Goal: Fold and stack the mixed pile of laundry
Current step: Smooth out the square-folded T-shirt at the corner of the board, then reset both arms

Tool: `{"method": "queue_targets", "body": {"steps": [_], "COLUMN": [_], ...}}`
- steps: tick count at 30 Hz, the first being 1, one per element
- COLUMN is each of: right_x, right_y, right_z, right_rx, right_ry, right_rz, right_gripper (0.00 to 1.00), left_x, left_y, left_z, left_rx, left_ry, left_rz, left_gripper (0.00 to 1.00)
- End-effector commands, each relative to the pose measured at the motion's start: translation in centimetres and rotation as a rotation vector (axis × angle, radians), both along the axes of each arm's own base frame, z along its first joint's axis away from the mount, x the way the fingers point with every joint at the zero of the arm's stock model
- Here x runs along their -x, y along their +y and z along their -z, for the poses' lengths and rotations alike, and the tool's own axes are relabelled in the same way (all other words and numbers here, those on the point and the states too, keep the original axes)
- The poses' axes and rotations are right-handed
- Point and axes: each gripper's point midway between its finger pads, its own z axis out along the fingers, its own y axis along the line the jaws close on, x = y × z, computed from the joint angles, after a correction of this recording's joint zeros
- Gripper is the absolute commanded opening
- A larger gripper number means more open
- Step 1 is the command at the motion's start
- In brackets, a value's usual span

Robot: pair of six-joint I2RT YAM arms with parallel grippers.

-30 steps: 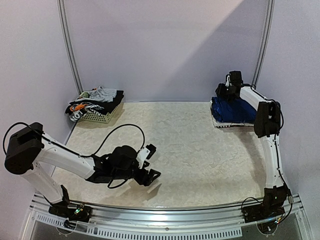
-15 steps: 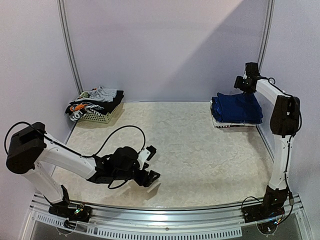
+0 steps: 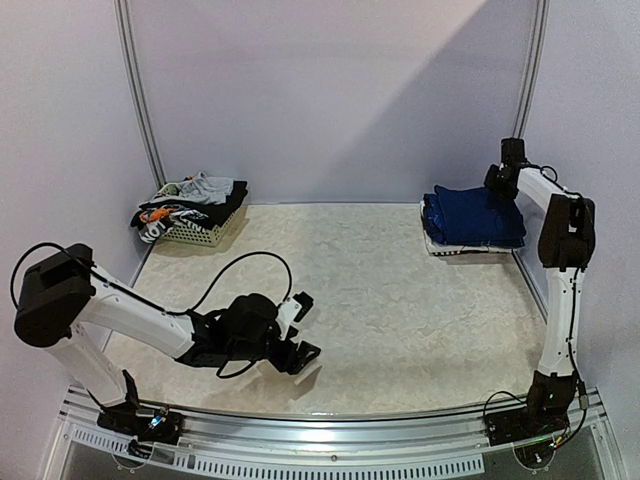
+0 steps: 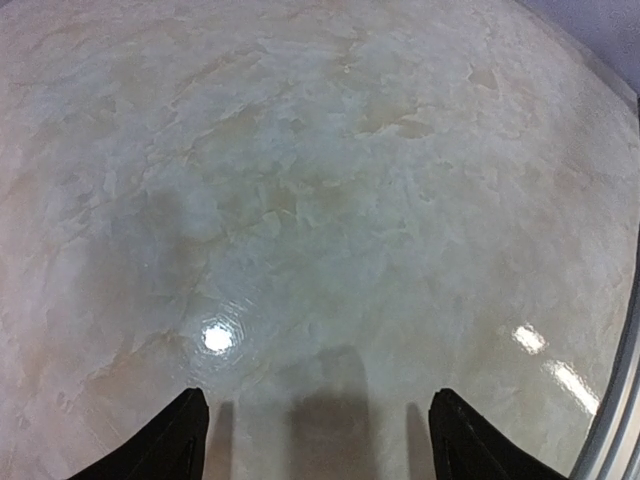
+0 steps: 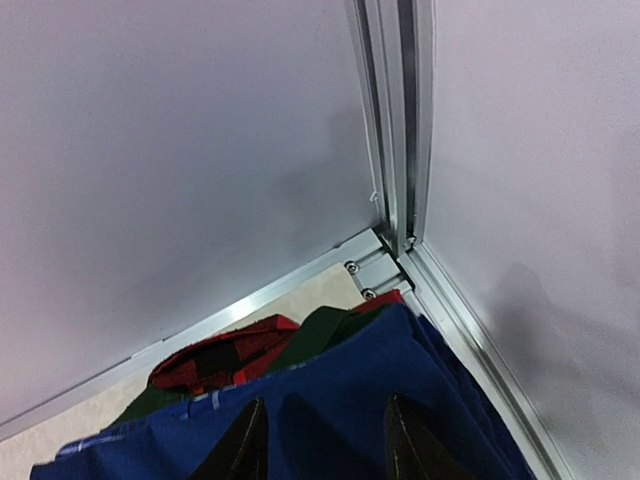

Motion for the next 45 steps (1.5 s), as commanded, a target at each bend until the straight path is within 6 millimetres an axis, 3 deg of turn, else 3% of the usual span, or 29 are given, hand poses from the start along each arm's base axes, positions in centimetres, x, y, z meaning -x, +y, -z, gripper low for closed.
{"method": "queue_targets", "body": {"steps": [1,6,9,14,17,19,25,33,35,45], "right_x": [-1.2,-2.0,-2.6,-3.5,-3.7,-3.6,-2.5,-1.2,-0.9,3.0], "right_y": [-1.4,-3.4,-4.0,-3.6,-2.9,-2.2,0.7,5.2,8.1,17.1], "right_z": [1.7,4.4,4.5,5.4,4.8,4.0,-2.7,-9.4,-10.7,-15.2], "right_rx": [-0.006,-0.045,-0.065,-0.077,-0.096,-0.095,-0.007,0.103,0.119,0.172], "right_ry": [0.017,0.024,-0.005,-0.016,-0.028,-0.043,-0.121,-0.188,-0.200,-0.252], "right_rz": [0.020,0.052,0.058,0.030,-0.001,-0.016,-0.047,-0.090,-0.128,-0.269], "right_gripper": [0.40,0.38,0.38,0.42,0.49,0.54,0.73,0.84,0.86,0.97], "left_x": [-0.6,-0.9,-1.0,-1.2,-1.2,-1.1,-1.0,-1.1,-1.2,-2.4], "left_y": [-0.4,-0.8,-1.0,-1.5,-1.4,-1.3,-0.5,1.0,1.5,4.0], "left_z": [0.2,0.3,0.3,0.3,0.0,-0.3,-0.9,-2.1,-2.5,-5.5], "left_rx": [-0.010,-0.017,-0.019,-0.022,-0.016,-0.011,-0.008,-0.001,0.001,-0.036], "left_ry": [0.007,0.009,0.010,0.011,0.011,0.007,-0.004,-0.038,-0.050,-0.149], "left_rz": [-0.015,-0.020,-0.020,-0.012,-0.014,-0.018,-0.033,-0.077,-0.088,-0.182], "left_gripper": [0.77,0.77,0.77,0.77,0.77,0.77,0.78,0.81,0.82,0.92]}}
